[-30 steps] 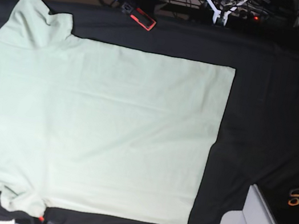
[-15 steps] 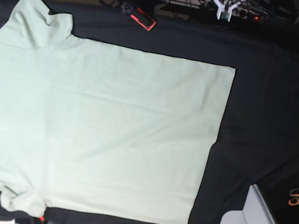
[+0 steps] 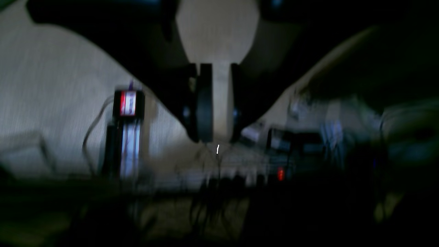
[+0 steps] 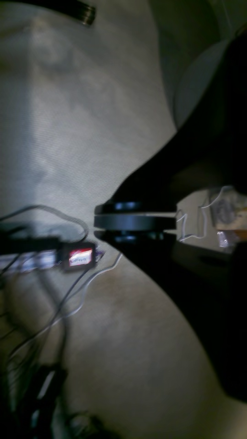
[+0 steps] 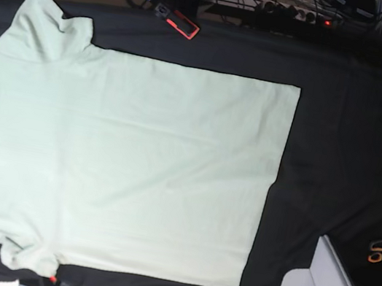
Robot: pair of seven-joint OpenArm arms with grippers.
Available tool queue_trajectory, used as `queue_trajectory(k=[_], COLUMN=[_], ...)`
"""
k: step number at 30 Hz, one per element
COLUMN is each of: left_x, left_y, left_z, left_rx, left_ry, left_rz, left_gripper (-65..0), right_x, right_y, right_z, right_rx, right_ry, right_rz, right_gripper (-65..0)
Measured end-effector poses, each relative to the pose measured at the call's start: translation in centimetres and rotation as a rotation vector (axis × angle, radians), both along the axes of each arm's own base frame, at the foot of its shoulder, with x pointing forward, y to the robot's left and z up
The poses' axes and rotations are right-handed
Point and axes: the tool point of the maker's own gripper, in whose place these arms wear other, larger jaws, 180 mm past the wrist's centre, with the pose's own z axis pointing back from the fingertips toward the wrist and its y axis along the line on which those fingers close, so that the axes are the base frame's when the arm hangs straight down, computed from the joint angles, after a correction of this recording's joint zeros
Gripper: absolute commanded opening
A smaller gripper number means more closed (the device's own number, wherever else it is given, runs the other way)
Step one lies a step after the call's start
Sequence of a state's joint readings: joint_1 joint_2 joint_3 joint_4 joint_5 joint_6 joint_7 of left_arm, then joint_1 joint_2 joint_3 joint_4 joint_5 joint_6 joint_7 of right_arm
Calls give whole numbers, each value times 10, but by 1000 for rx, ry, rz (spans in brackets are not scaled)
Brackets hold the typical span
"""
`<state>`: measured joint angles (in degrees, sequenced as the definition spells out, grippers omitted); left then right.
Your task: Fold the T-shirt properly
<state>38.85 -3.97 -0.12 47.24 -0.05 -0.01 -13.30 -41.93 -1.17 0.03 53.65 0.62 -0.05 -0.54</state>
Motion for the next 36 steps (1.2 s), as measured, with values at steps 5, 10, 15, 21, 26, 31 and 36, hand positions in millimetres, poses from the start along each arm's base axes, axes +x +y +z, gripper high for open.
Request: queue_trajectory(k=[5, 10, 15, 21, 26, 31, 36], left_x=[44, 87, 119, 158, 200, 211, 251], left_y=[10, 1, -15, 28, 69, 89, 90], left_z=[57, 121, 171, 210, 220, 224, 244], left_rx=[29, 30, 16, 67, 85, 126, 129], left_ry=[-195, -377, -508, -582, -586, -572, -628], left_rz=[-77, -150, -183, -11, 112, 133, -43], left_gripper=[-650, -650, -650, -645, -490, -430, -432], right_x=[60, 65, 133, 169, 207, 240, 257], right_y=[-3, -7, -33, -81, -97, -99, -125], right_z=[48, 101, 158, 181, 187, 208, 219], right_rx=[-8, -23, -91, -208, -90, 149, 229], right_ry=[-230, -273, -486, -543, -614, -736, -800], right_rz=[8, 9, -10, -66, -264, -371, -506], right_gripper=[-647, -647, -643, -591, -274, -155, -155])
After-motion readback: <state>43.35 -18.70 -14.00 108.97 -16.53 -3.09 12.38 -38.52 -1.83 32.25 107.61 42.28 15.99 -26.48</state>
